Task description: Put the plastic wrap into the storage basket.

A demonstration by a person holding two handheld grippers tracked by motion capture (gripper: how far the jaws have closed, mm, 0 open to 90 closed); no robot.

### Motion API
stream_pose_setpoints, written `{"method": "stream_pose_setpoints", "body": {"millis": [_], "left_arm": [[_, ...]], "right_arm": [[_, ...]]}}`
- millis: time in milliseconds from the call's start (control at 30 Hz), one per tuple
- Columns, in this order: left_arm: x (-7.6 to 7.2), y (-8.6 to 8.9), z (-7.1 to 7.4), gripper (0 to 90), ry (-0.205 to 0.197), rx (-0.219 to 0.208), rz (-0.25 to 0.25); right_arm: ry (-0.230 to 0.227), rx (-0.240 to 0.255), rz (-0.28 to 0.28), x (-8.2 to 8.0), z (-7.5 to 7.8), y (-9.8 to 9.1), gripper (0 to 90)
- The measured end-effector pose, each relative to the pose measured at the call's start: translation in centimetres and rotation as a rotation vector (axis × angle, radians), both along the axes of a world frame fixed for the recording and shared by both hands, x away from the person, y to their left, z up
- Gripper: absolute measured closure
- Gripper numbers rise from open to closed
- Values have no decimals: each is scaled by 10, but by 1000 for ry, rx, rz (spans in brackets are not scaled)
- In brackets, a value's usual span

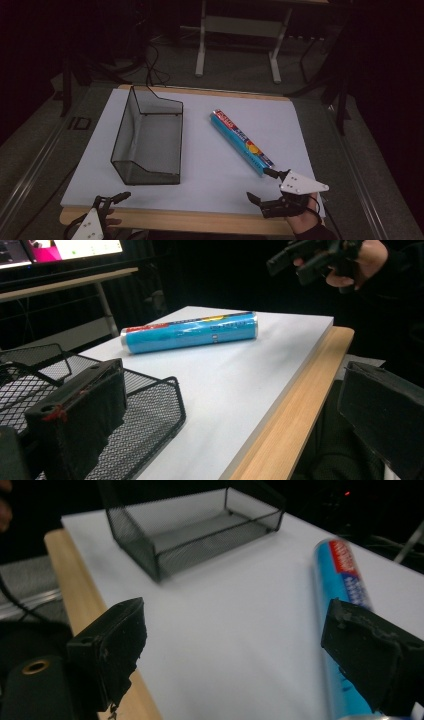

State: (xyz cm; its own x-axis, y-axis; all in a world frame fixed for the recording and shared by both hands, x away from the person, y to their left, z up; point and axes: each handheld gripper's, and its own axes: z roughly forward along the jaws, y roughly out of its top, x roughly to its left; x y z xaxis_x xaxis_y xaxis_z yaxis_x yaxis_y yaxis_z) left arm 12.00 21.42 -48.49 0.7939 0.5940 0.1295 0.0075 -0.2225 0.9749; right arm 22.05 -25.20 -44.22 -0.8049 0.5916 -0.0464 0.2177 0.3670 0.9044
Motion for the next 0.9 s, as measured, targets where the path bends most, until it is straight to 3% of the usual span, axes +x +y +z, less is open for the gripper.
{"method": "stream_pose_setpoints", "body": {"millis": [167,233,433,467,600,900], "left_arm": [[-1,-3,0,1,-3,4,-13],[-1,-3,0,1,-3,4,-14],[-2,-4,0,1,-7,1,-19],[-3,-4,0,1,-8,2,-22],[-3,-5,0,1,-14,7,-24],[-4,-5,0,1,-17,5,-29]], "right_arm": [[-46,-6,-5,3,17,2,107],[-46,-6,-5,3,17,2,107],[-74,32,8,15,29,3,107],[-107,27,3,23,34,4,132],[-107,41,14,32,40,6,136],[-94,-30,38,59,51,19,172]]}}
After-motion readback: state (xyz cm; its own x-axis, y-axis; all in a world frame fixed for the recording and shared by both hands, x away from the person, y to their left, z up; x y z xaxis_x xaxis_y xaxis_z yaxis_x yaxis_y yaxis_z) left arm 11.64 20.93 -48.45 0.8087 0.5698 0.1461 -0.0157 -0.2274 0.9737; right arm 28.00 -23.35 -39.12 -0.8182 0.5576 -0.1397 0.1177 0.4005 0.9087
